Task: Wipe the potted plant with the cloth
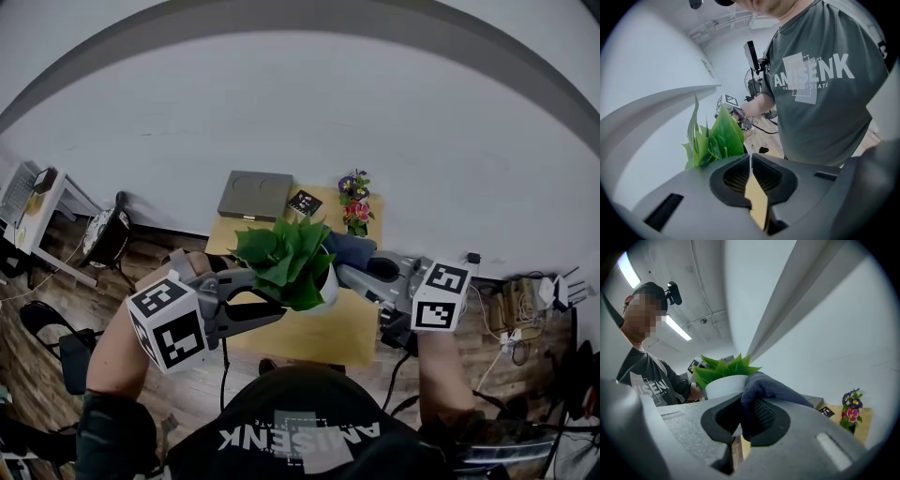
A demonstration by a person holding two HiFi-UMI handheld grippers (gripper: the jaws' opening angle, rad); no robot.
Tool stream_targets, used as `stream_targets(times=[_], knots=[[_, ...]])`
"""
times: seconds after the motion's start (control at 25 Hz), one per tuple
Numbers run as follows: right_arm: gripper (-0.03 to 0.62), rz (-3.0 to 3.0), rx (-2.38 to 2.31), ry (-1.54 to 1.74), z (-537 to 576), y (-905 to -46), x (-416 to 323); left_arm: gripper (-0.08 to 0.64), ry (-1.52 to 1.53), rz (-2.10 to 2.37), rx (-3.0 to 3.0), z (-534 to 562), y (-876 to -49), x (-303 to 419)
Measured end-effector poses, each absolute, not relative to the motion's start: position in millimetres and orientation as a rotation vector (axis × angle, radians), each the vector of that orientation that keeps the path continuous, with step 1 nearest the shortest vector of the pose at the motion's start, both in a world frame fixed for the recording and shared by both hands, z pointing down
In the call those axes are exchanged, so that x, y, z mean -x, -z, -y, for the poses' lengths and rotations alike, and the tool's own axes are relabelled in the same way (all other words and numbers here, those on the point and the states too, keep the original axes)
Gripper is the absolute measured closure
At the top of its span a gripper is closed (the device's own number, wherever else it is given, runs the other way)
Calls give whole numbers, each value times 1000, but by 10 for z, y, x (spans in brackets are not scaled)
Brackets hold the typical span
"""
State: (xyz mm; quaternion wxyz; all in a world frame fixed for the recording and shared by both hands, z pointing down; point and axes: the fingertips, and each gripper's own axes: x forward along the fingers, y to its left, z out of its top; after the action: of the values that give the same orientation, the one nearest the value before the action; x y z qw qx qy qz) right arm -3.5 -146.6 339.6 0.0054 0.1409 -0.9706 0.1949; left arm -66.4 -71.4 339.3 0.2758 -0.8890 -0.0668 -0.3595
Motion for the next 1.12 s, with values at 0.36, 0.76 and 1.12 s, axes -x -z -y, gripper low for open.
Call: stream_targets(times=[0.36,0.76,1.12], knots=[[565,2980,-481,-727,1345,-3758,-116,543,941,189,2392,646,-3346,630],[565,2994,-514,-829,1413,-3801,-328,544,865,285,2474,544,-3240,592],[565,3090,-205,-870,1619,-3425,-57,544,848,328,2559,483,-3097,577]])
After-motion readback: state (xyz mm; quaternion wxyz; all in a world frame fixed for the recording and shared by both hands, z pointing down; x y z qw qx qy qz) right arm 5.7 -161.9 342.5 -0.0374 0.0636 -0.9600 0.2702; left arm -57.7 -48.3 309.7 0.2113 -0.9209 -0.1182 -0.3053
